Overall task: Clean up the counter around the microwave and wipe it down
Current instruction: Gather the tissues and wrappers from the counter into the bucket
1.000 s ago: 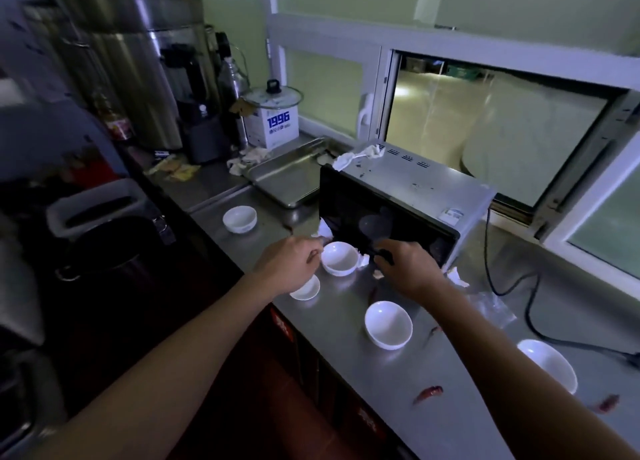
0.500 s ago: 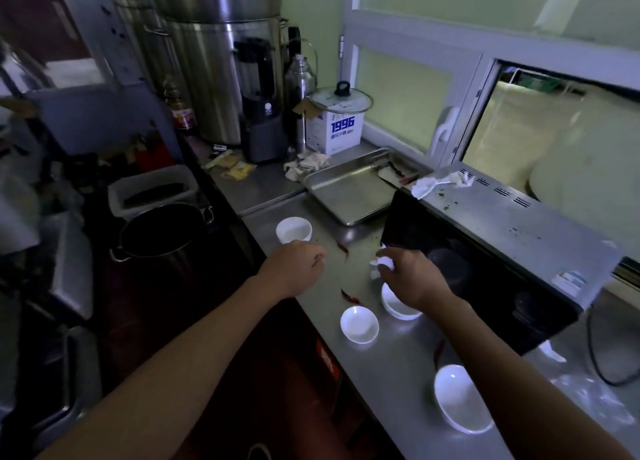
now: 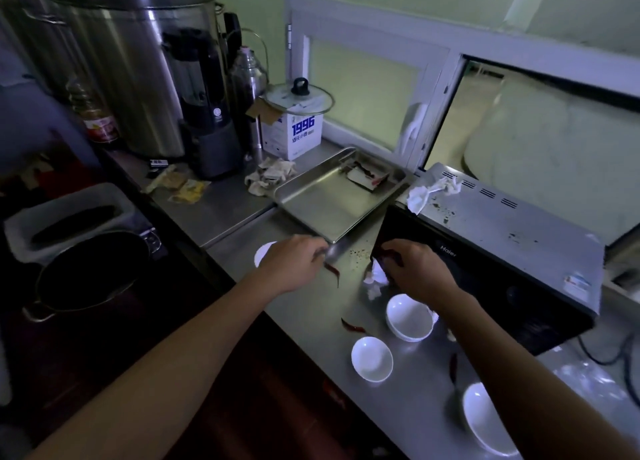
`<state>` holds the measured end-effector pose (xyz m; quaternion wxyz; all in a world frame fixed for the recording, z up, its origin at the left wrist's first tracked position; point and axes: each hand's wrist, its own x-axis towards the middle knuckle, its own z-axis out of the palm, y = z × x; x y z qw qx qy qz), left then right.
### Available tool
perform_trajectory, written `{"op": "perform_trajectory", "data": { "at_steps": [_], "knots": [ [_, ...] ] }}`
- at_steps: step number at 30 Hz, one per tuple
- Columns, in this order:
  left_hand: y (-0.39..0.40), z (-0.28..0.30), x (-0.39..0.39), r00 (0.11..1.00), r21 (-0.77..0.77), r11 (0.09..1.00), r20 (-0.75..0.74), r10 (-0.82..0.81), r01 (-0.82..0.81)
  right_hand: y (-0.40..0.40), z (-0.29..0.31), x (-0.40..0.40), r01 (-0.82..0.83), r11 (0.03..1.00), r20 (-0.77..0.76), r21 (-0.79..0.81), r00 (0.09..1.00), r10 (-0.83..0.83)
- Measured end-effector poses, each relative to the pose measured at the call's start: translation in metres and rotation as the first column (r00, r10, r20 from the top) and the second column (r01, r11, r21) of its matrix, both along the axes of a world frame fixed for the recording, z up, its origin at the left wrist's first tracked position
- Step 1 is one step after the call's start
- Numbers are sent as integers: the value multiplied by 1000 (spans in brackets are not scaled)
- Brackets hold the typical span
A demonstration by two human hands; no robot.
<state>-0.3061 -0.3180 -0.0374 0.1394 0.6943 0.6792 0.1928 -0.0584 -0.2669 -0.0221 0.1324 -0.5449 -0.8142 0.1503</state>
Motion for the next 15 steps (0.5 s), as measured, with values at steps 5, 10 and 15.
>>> {"op": "perform_trajectory", "data": {
  "at_steps": [5,10,15],
  "knots": [
    [49,3,25,993,4,994,-49,-107,107,30,4,18,36,995,18,88,999,-38],
    [106,14,51,980,0,983,-78,-184,185,67,5,43,85,986,-6,143,996,-85],
    [162,29,79,965,18,970,-106,-240,243,115,7,70,199,968,-81,156,979,-188]
  ]
}}
